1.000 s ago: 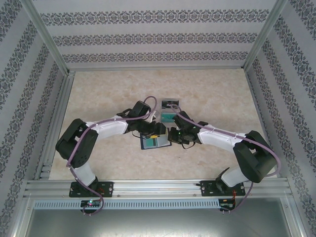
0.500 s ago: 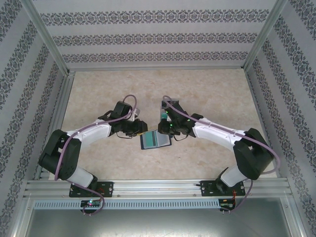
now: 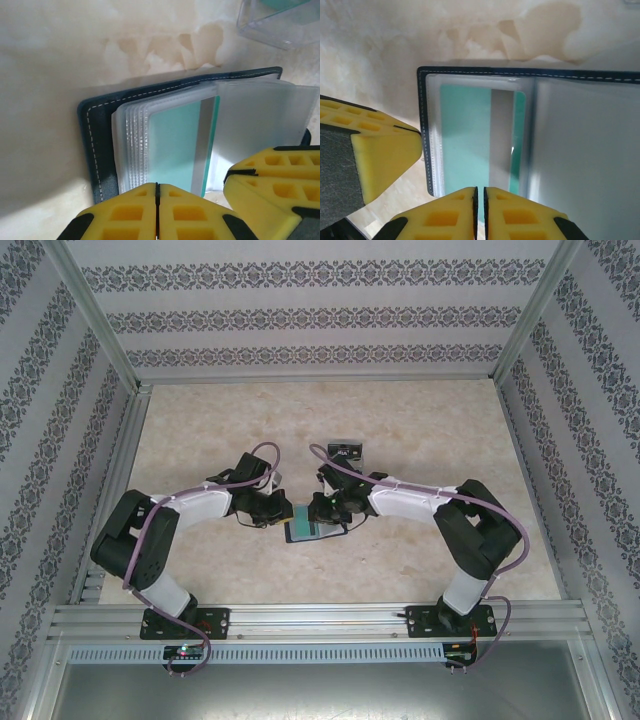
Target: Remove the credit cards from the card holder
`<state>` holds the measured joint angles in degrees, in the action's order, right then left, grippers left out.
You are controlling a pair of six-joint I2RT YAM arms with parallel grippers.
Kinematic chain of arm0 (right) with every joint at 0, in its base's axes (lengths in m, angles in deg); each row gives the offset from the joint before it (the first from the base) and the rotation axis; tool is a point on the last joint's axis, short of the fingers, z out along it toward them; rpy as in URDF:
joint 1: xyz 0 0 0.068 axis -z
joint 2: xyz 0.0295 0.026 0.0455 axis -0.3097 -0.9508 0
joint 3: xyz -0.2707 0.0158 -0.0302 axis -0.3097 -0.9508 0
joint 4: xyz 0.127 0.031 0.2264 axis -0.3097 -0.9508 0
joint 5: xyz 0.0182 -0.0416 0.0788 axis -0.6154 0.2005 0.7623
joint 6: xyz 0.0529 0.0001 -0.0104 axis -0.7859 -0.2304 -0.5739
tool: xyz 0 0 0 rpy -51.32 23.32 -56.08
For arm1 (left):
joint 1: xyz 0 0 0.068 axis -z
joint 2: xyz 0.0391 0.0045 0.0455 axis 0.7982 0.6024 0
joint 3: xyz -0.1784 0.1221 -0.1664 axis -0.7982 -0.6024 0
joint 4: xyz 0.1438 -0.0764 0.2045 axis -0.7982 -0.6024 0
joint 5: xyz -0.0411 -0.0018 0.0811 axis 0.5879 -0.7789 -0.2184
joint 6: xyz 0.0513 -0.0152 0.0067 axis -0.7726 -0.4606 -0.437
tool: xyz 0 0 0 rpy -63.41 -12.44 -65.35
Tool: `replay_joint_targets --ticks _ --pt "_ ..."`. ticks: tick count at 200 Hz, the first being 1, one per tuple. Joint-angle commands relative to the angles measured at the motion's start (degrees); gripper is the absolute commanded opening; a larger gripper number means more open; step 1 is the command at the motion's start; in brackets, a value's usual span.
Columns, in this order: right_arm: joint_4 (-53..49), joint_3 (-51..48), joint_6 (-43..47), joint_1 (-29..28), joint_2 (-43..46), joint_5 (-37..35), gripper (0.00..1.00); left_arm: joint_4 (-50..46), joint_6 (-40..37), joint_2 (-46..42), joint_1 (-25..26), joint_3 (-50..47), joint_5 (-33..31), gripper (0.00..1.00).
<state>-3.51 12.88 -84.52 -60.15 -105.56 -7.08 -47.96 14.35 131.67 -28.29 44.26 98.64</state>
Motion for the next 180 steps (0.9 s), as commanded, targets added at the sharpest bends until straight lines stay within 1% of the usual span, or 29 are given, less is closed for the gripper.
replay_joint_targets --ticks 1,35,116,180 --pt "1.60 -1.75 -0.05 1.05 -0.80 1.85 0.16 -1.63 -1.10 1.10 -0.22 -0.62 -1.15 0.09" --pt "1.73 -2.52 0.54 2.05 -1.22 2.79 0.19 -2.06 -1.44 2.44 0.53 -0.45 -1.82 0.09" --pt "3.93 -2.88 0.22 2.64 -3.60 4.58 0.19 -5.43 -2.75 4.34 1.16 0.85 -3.80 0.07" --pt "7.66 -5.09 -1.40 3.23 -4.03 7.29 0.15 -5.52 -2.81 4.61 1.44 1.10 -4.08 0.07"
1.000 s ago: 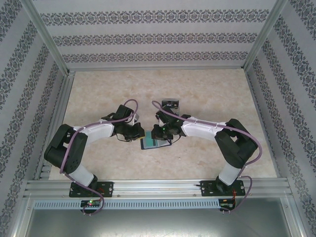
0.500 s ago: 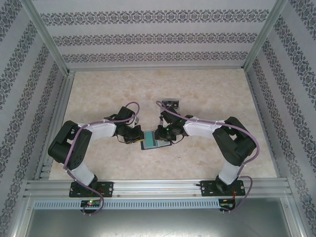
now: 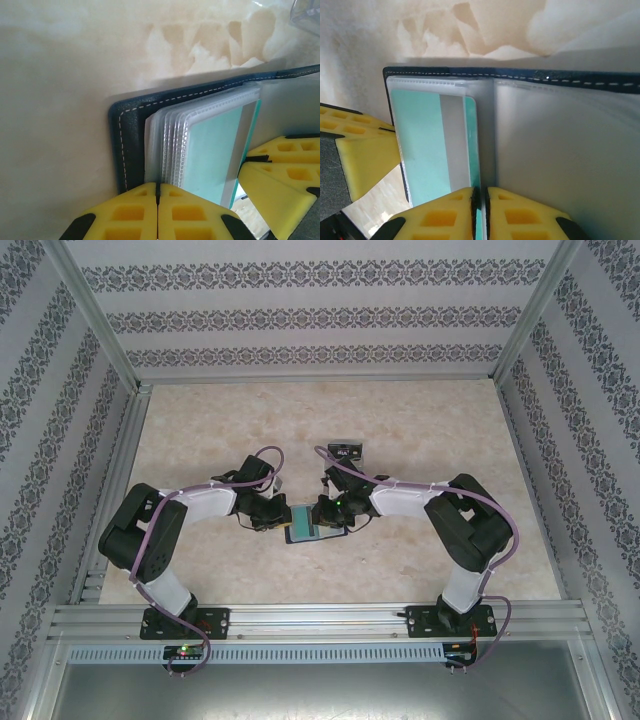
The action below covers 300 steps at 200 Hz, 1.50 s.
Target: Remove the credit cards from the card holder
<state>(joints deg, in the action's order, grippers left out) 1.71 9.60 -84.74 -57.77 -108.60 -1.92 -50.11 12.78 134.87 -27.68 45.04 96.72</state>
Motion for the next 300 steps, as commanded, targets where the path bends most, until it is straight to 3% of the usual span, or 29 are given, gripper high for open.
replay_joint_targets --ticks 1,93,134,250,274,300 --pt "2.51 -1.89 -1.26 0.86 -0.98 2.18 0.15 -3.38 -1.23 1.42 0.87 0.30 -2.18 0.07" --pt "7.07 -3.64 -2.98 1.39 -2.09 5.84 0.19 -3.90 -1.40 2.04 1.42 0.81 -2.30 0.07" --pt "7.59 -4.34 -3.25 1.71 -1.52 6.01 0.00 -3.98 -1.72 2.03 1.44 0.84 -2.42 0.07" --pt "6.36 -7.39 -1.38 5.60 2.48 5.82 0.00 -5.48 -3.15 2.65 1.46 1.68 -3.39 0.06" --pt "6.69 -6.50 -1.18 5.20 1.34 6.45 0.19 -5.75 -3.32 2.74 1.48 1.94 -3.44 0.06" --pt "7.39 -6.28 -1.37 5.04 0.29 6.76 0.21 -5.75 -3.33 2.82 1.44 1.87 -3.43 0.06"
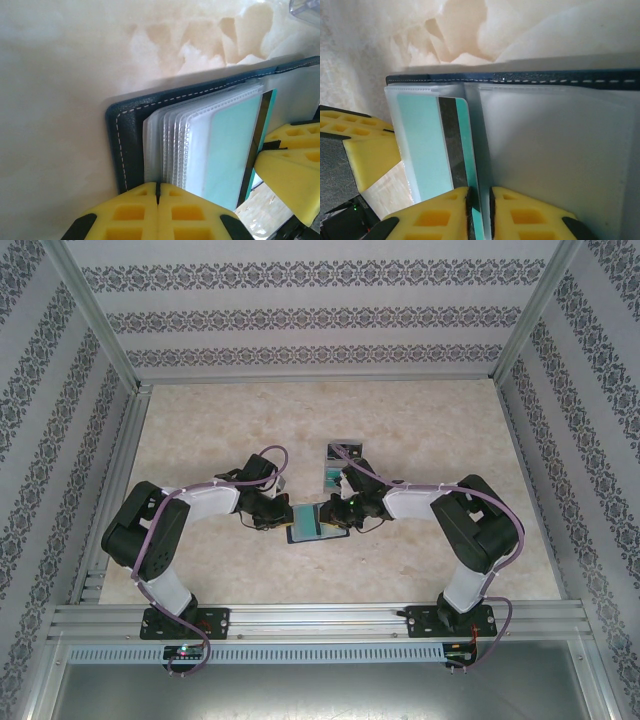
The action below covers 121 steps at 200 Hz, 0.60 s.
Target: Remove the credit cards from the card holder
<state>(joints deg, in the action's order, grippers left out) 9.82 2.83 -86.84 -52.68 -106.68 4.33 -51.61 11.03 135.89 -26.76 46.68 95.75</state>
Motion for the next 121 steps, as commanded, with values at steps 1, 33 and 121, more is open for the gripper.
replay_joint_targets --ticks 1,33,121 --pt "-0.66 0.50 0.66 -0.07 -1.69 0.53 0.21 -4.24 -1.58 1.80 0.52 0.22 -2.47 0.06" --pt "1.04 0.50 -0.03 -0.38 -2.74 1.42 0.20 -4.24 -1.58 1.80 0.53 0.24 -2.37 0.06" --pt "5.20 -0.90 -2.39 -0.48 -2.55 3.40 0.23 -4.15 -1.51 1.62 0.53 0.06 -2.18 0.06"
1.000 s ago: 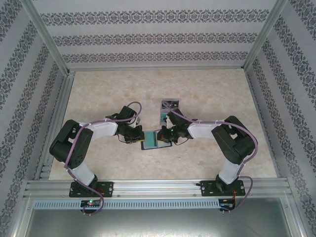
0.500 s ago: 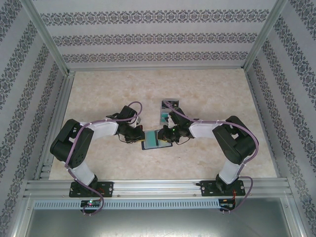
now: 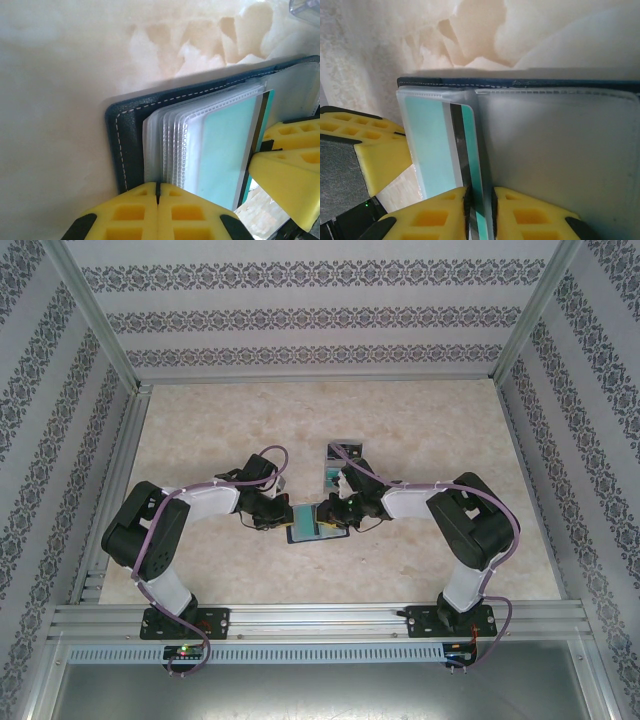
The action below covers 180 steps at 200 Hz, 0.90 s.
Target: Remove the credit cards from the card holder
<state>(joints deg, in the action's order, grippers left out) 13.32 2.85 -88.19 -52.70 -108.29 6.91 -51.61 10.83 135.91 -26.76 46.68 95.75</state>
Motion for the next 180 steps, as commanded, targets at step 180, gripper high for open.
replay_joint_targets --ticks 180 --pt "1.08 -7.86 2.03 6.77 5.93 2.54 0.00 -4.42 -1.87 1.67 0.57 -0.57 -2.56 0.06"
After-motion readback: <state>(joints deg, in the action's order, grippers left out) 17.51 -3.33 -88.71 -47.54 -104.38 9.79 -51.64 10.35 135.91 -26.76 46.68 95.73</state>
